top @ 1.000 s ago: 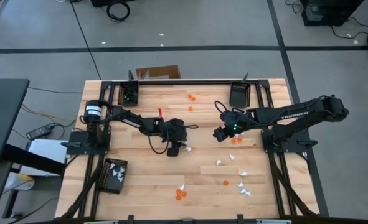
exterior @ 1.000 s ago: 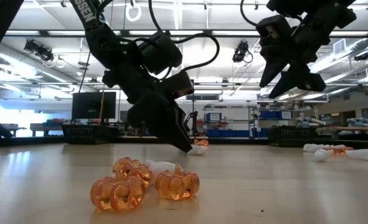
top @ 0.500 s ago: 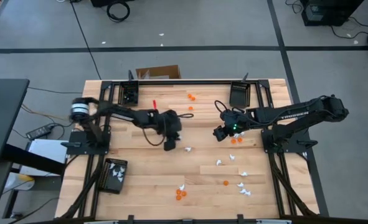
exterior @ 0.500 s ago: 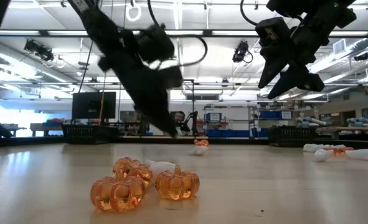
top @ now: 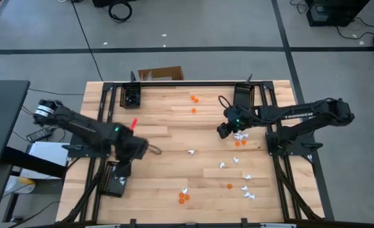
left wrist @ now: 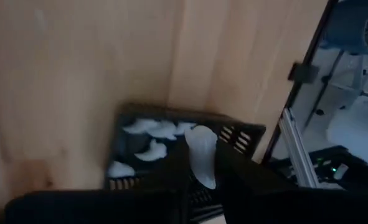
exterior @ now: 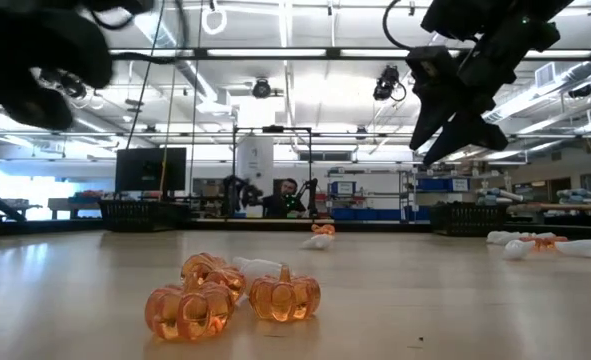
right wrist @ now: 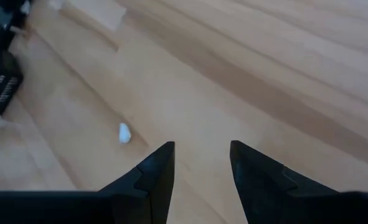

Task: Sort Halloween decoration
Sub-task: Put the white ghost toy into the bottom black basket

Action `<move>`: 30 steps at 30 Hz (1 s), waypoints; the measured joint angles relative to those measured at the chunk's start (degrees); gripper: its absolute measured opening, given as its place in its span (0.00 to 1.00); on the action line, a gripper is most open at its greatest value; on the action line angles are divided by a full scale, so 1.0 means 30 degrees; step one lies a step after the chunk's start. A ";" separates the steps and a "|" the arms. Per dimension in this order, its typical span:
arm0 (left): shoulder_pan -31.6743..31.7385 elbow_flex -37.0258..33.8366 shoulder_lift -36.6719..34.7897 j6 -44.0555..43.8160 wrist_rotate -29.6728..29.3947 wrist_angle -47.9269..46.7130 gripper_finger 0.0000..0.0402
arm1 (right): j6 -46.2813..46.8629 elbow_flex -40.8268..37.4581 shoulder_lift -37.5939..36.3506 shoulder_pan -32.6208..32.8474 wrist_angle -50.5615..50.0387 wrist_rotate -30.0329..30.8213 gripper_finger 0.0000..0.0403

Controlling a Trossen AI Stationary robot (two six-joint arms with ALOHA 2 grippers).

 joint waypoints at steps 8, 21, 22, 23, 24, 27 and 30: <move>-0.3867 -0.1357 -0.0338 -0.5487 -0.1502 0.0287 0.19 | -0.0350 0.0000 0.0000 -0.1658 0.0072 -0.0296 0.40; -0.4326 -0.1364 -0.0345 -0.6579 -0.1149 0.0233 0.37 | -0.0513 0.0000 0.0000 -0.2761 0.0087 -0.1481 0.40; -0.4053 -0.1364 -0.0345 -0.6306 -0.1187 0.0687 0.37 | -0.0559 0.0000 0.0000 -0.2795 0.0087 -0.1501 0.40; -0.3728 -0.1364 -0.0345 -0.5992 -0.1554 0.1154 0.36 | -0.0587 0.0000 0.0000 -0.2823 0.0087 -0.1501 0.40; -0.3360 -0.1364 -0.0345 -0.5779 -0.2032 0.1514 0.36 | -0.0596 0.0000 0.0000 -0.2852 0.0083 -0.1505 0.40; -0.2061 -0.1364 -0.0345 -0.4690 -0.3636 0.2303 0.36 | -0.0516 0.0000 0.0000 -0.2892 0.0087 -0.1911 0.40; -0.0384 -0.1364 -0.0345 -0.2959 -0.4802 0.3202 0.36 | -0.0509 0.0000 0.0000 -0.2870 0.0079 -0.2369 0.40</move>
